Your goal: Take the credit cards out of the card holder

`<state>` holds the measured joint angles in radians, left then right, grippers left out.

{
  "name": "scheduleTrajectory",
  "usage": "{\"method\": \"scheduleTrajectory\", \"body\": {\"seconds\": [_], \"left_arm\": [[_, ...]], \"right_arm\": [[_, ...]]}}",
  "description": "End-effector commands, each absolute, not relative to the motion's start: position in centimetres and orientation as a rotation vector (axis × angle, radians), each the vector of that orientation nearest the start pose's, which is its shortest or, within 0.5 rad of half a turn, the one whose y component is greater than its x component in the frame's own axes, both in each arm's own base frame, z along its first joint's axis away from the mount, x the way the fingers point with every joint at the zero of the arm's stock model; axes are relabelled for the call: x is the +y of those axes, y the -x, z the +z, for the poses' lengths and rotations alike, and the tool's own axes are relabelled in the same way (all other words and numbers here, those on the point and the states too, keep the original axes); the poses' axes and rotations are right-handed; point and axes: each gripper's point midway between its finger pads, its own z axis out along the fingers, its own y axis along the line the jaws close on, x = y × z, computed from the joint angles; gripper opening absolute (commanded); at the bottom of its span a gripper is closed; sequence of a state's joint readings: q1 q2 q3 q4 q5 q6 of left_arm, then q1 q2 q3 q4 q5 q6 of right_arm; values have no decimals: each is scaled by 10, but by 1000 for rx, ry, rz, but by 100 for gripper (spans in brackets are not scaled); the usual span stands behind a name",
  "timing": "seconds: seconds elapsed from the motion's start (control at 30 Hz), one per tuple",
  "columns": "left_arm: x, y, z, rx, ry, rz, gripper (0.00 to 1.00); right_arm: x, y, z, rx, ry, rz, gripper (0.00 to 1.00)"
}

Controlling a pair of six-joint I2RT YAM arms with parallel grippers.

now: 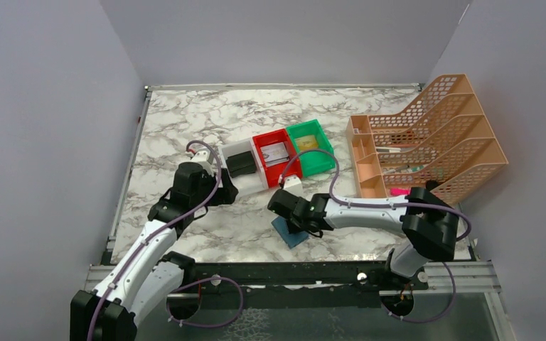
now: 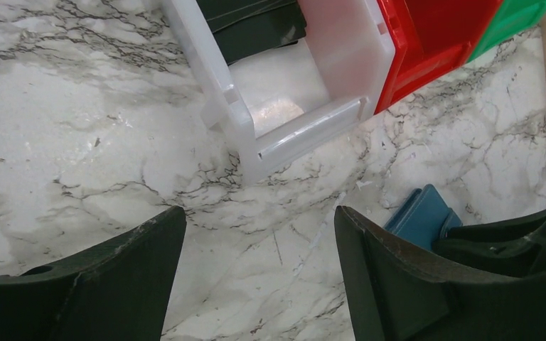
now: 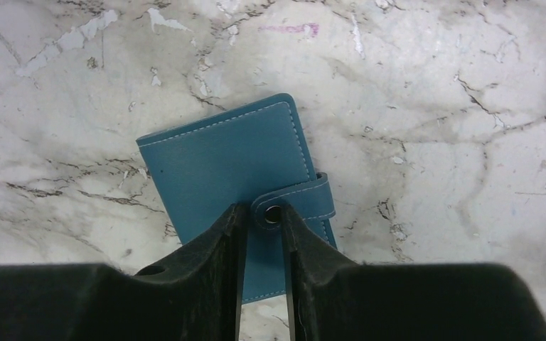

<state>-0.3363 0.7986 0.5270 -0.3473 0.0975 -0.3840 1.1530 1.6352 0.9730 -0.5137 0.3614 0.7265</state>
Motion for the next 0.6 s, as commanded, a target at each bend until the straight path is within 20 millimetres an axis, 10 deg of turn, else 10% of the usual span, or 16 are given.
{"method": "scheduleTrajectory", "body": {"seconds": [0.0,0.27,0.57], "left_arm": [[-138,-243,129,2233,-76,-614,77],[-153,-239,129,2247,-142,-703,67],[-199,-198,129,2251,-118,-1053,74]], "right_arm": [[253,-162,6,2598,414,1,24],[256,-162,9,2601,292,59,1],[322,-140,80,2488,117,808,1]]}}
